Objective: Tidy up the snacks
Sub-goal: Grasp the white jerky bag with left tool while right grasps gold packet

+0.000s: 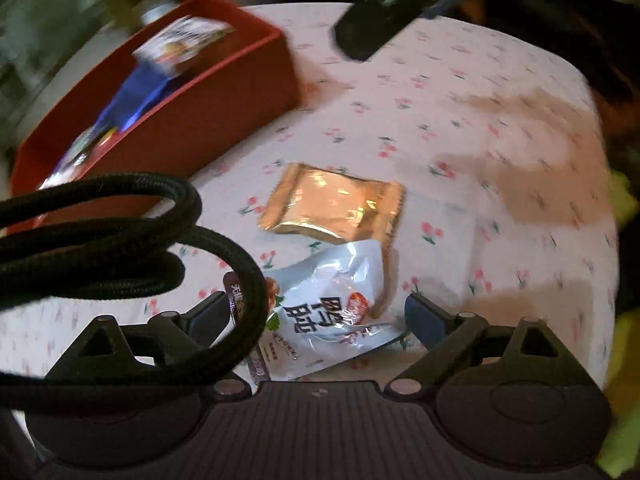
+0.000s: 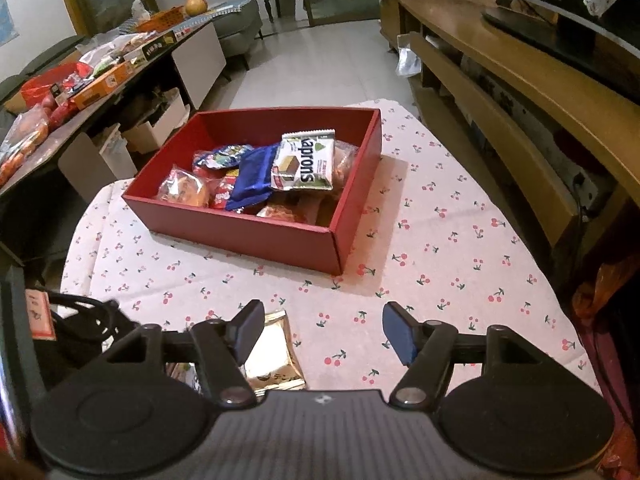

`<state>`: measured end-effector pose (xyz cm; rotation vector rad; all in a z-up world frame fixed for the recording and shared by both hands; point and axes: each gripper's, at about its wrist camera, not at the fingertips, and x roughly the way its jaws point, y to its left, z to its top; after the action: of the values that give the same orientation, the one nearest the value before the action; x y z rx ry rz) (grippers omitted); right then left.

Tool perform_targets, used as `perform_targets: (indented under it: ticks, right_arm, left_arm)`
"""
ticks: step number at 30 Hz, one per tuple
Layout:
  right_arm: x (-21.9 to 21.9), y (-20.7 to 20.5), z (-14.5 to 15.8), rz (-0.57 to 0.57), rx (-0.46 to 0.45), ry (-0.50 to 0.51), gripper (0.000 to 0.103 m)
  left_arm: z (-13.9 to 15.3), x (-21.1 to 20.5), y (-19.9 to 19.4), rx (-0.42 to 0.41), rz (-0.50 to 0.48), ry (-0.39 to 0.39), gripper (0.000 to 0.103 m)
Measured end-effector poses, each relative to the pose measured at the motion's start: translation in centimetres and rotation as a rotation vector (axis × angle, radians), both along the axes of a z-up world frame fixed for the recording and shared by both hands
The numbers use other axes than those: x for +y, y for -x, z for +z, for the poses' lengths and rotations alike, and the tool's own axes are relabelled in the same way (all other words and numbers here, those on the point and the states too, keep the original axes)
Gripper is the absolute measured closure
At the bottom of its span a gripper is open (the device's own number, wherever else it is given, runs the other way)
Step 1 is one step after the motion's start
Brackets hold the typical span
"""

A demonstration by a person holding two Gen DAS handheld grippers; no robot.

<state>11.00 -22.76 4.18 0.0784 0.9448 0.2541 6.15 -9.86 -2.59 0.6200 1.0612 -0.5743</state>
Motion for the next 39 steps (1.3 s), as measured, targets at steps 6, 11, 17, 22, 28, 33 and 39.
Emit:
perform_targets:
  ticks: [6,11,17,22,28,33,39]
  right_arm:
    - [0.7,-1.1,-1.3,0.001,0.056,0.012,0.031]
    - [1.3,-1.5,-1.8,0.008,0.073,0.025,0.031]
    - [1.7,-1.2,-1.6,0.031,0.068,0.022,0.031]
    - [1.9,-0.9,-0.8,0.037,0.044,0.019,0.031]
    - [1.4,-0.3,0.5,0.04,0.009,-0.023,0.03]
    - [0.6,0.2,1.2,0.041,-0.014,-0.044,0.03]
    - [0.2,0.3,0.9,0.041,-0.006,-0.028,0.031]
  left_arm:
    - [0.0,1.2,-0.7,0.051,-0.172,-0.053,0.005]
    - [-0.4,4.2,-1.2,0.088,0.097,0.076,0.005]
    - [0.0,8.7,-0.3,0.158,0.436,0.208,0.006]
    - [1.0,11.3,-0.2,0.209,0.691,0.399,0.006]
    - [-0.9,6.2,-2.4,0.124,0.695,0.329,0.003]
    - [-2.2,3.3,-2.9,0.004,0.623,0.184,0.001]
    - [-1.2,6.2,-2.7,0.019,0.618,0.148,0.024]
